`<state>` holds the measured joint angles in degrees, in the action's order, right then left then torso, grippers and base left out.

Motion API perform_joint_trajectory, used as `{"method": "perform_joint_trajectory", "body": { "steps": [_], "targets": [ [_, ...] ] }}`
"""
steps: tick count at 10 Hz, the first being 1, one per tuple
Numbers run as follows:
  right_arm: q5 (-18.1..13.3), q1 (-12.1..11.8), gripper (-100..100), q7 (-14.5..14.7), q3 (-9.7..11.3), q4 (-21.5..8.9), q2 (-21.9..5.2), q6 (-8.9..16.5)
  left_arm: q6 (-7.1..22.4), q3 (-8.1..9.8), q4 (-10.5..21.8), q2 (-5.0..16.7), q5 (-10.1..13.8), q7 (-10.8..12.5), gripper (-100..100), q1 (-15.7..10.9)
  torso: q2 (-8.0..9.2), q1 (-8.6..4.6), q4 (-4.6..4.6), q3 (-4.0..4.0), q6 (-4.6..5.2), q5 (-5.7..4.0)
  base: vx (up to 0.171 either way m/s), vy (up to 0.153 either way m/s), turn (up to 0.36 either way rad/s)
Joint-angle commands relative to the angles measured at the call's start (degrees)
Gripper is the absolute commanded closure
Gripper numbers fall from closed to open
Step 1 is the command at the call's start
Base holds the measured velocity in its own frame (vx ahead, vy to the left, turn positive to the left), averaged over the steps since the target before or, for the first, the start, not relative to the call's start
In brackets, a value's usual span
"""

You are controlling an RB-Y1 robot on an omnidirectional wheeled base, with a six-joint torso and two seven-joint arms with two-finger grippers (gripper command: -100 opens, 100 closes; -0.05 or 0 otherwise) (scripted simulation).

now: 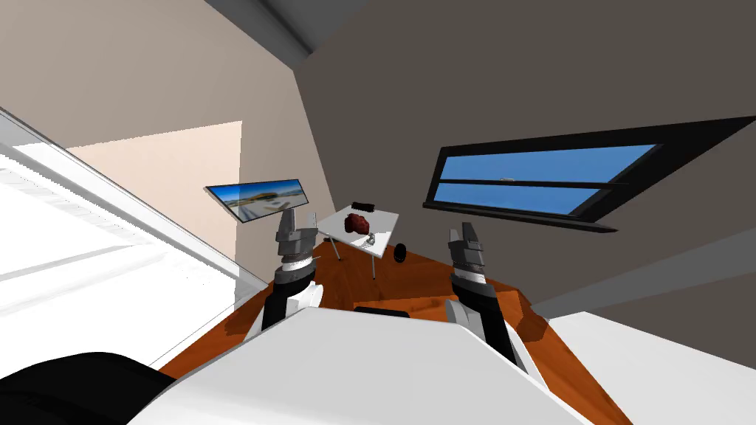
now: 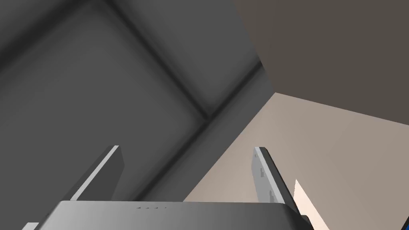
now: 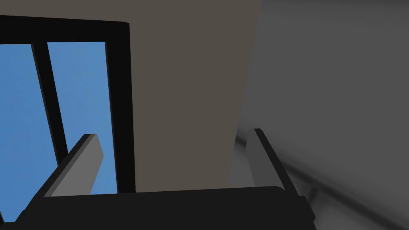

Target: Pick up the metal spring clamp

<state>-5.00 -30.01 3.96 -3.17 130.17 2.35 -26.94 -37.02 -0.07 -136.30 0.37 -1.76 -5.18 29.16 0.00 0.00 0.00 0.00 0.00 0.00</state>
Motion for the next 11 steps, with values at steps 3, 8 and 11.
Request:
{"method": "perform_joint_trajectory", "body": {
  "steps": [3,8,11],
  "targets": [
    [0.00,0.01,0,0.00,0.00,0.00,0.00,0.00,0.22,1.11,1.40,4.80,-0.22,1.85,-100,3.53,0.26,0.07,0.05,0.15,0.01,0.02,-0.071,0.010,-0.134],
    [0.00,0.02,0,0.00,0.01,0.00,0.00,0.00,0.99,4.08,6.20,10.89,-0.30,7.20,-100,11.91,0.39,-0.05,0.09,0.23,0.02,-0.01,-0.096,-0.018,-0.230],
    [0.00,0.02,0,0.00,0.01,0.00,0.00,0.00,1.54,5.41,9.28,12.96,-0.22,10.36,-100,16.37,0.36,-0.09,0.09,0.22,0.02,-0.01,-0.075,-0.040,-0.233]
  ]
}}
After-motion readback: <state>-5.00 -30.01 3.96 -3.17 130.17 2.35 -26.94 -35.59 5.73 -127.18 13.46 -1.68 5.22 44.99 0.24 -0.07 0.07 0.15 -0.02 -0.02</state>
